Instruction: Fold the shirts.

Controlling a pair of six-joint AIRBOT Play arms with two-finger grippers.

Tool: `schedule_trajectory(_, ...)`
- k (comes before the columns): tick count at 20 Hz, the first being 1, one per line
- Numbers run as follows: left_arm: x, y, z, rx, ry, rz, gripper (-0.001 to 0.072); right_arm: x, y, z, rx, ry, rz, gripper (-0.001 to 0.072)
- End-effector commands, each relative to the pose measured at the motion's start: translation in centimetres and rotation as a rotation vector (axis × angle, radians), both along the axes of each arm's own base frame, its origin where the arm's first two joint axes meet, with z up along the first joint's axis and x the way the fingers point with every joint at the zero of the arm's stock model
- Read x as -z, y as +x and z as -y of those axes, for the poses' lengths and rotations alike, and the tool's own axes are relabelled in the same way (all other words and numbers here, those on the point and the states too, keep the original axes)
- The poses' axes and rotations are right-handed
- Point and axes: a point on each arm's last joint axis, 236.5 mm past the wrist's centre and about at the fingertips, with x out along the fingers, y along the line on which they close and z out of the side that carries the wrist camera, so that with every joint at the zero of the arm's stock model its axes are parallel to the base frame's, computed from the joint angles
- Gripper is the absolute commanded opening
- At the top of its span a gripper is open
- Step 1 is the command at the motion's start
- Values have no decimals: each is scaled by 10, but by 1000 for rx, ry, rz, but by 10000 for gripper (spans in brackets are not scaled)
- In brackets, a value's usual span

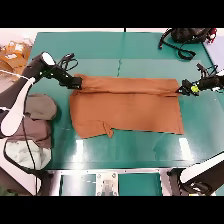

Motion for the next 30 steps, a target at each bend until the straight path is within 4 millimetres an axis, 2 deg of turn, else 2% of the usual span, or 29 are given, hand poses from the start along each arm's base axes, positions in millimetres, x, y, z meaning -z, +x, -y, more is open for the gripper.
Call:
schedule_trajectory(1,8,-6,1,-12,-4,-45,30,5,-6,3,-4,-15,-25,15)
schedule_trajectory(4,7,-20,4,8,-15,-102,30,5,-7,2,14,-7,-37,33)
schedule_trajectory(6,8,-31,3,7,-14,-151,50,4,-7,2,47,4,-53,215)
schedule_trajectory(8,7,-41,4,-4,-17,-206,583,-1,-10,1,77,21,-86,275)
schedule_trajectory(9,7,-47,3,-9,-16,-239,618,-5,-13,2,92,28,-110,274)
schedule_trajectory(11,7,-62,0,2,1,-302,618,-12,-27,11,129,0,-191,273)
schedule_trajectory(13,7,-81,-14,31,60,-368,617,-19,-49,25,156,-64,-286,247)
schedule_trajectory(14,6,-90,-24,30,100,-413,617,-25,-60,30,158,-95,-319,138)
schedule_trajectory(15,4,-100,-34,32,131,-459,616,-30,-68,33,158,-115,-336,69)
schedule_trajectory(16,1,-109,-43,20,146,-502,581,-35,-74,33,167,-128,-345,49)
schedule_trajectory(17,-4,-114,-48,14,146,-528,405,-39,-82,32,169,-138,-351,43)
schedule_trajectory(19,-12,-122,-55,3,149,-556,64,-42,-109,34,166,-190,-391,14)
schedule_trajectory(20,-16,-125,-55,-10,150,-549,29,-42,-125,35,166,-218,-417,14)
schedule_trajectory(21,-19,-130,-53,-22,151,-542,29,-42,-141,35,177,-242,-441,14)
schedule_trajectory(23,-20,-156,-53,-27,177,-525,28,-40,-176,29,224,-247,-470,13)
schedule_trajectory(27,-3,-211,-55,-164,160,-408,30,-35,-243,12,367,-214,-519,14)
schedule_trajectory(28,3,-224,-53,-202,139,-388,91,-32,-254,7,400,-212,-521,16)
schedule_trajectory(29,8,-235,-46,-228,99,-379,441,-27,-262,2,419,-212,-520,64)
schedule_trajectory(30,14,-243,-39,-260,60,-379,565,-21,-266,-4,432,-204,-516,207)
